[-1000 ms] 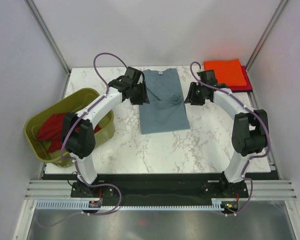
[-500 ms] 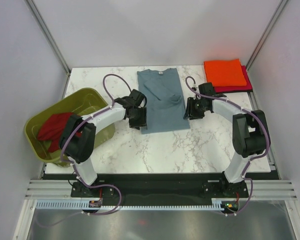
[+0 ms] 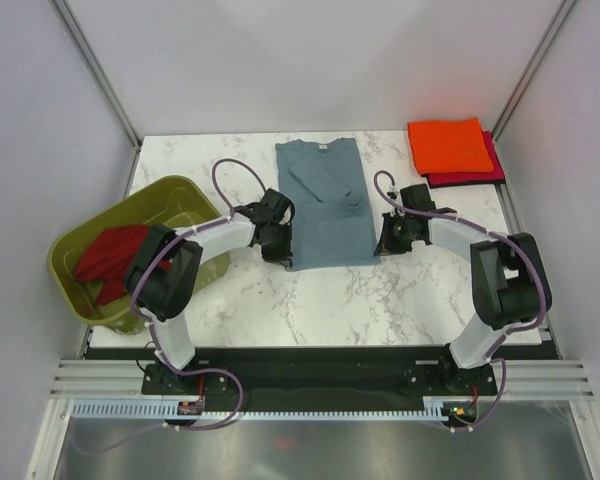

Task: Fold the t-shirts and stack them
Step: Fold the tshirt

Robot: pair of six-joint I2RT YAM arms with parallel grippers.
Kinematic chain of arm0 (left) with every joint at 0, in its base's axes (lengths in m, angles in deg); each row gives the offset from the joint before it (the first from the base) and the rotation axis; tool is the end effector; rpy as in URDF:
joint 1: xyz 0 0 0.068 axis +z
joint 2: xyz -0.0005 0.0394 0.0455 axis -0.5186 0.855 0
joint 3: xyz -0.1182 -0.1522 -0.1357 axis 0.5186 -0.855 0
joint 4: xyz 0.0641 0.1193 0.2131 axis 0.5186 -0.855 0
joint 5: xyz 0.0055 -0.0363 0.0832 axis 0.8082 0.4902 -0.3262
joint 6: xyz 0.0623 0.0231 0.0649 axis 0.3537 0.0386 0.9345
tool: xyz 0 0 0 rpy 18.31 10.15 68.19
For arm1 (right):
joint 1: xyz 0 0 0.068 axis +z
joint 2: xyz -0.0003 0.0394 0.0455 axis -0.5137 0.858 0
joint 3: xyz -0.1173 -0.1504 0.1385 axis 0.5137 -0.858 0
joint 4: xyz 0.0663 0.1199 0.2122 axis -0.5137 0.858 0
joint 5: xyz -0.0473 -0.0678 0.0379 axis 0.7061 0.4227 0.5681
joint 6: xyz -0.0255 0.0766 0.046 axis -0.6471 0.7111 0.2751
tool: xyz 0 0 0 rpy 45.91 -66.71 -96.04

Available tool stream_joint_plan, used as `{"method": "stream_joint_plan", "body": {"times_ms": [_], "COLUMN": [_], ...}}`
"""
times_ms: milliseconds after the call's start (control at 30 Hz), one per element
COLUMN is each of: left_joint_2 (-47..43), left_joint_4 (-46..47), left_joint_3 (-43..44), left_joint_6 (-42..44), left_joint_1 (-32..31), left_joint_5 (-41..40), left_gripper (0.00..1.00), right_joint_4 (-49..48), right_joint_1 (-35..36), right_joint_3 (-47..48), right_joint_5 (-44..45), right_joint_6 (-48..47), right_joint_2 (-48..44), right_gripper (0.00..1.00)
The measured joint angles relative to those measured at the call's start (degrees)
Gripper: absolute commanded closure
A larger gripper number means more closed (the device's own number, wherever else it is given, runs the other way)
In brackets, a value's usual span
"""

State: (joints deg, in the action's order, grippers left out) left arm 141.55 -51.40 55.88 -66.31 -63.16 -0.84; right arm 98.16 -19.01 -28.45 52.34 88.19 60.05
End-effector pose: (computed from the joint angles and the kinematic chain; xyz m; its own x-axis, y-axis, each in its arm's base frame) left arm 0.3007 -0.2007 0.0880 -0.9565 0.0203 -0.2910 0.1137 0.9446 -0.3079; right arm 0.3257 0.0954 0.0883 -0.9258 0.0926 -0.3664 -0.0676 0.9134 0.4015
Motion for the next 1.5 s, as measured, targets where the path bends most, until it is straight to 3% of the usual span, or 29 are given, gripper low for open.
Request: {"method": "stream_joint_plan", "body": {"times_ms": [300, 400, 500, 533, 667, 800, 933, 1167, 1333, 1500], "left_joint_2": [-8.9, -13.2, -16.3, -17.5, -22.8, -23.6, -19.5, -6.5, 4.4, 11.7], "left_joint_4": [1.9, 1.7, -0.6, -1.7, -6.4, -9.4, -9.2, -8.4, -8.5, -8.5], "left_joint_3": [-9.3, -12.9, -15.0, -15.4, -14.7, -7.5, 1.2, 7.1, 13.4, 19.6], "left_joint_6": [-1.7, -2.9, -4.0, -4.3, -4.7, -3.7, -0.8, 3.1, 5.0, 6.1], "left_joint_1": [-4.3, -7.0, -9.3, -9.9, -11.1, -10.0, -6.5, -4.6, -3.7, -1.6], "left_joint_5": [0.2, 0.3, -0.1, -0.3, -1.8, -3.5, -4.5, -5.8, -8.5, -12.5], "left_gripper": [0.95, 0.77, 0.61, 0.59, 0.41, 0.48, 0.58, 0.67, 0.75, 0.74], "right_joint_4": [-0.7, 0.5, 2.3, 3.3, 8.2, 11.9, 10.3, 6.1, 4.1, 2.6], "right_joint_1": [0.9, 1.5, 2.6, 2.8, 3.0, 3.1, 3.1, 3.1, 3.2, 3.1], "right_joint_3": [-12.8, -18.3, -21.6, -22.3, -20.9, -13.4, -3.0, 5.4, 13.6, 16.7], "right_joint_5": [2.5, 3.1, 3.9, 4.1, 4.7, 6.6, 6.6, 4.2, 5.5, 7.2], "right_joint_6": [5.3, 7.8, 10.0, 10.5, 10.8, 8.5, 4.3, 1.7, 1.3, 1.2], "right_joint_2": [-15.7, -21.7, -26.6, -28.2, -31.3, -28.7, -17.9, 0.7, 8.7, 12.1], "right_gripper": [1.0, 0.95, 0.78, 0.64, 0.57, 0.59, 0.73, 0.74, 0.74, 0.73]}}
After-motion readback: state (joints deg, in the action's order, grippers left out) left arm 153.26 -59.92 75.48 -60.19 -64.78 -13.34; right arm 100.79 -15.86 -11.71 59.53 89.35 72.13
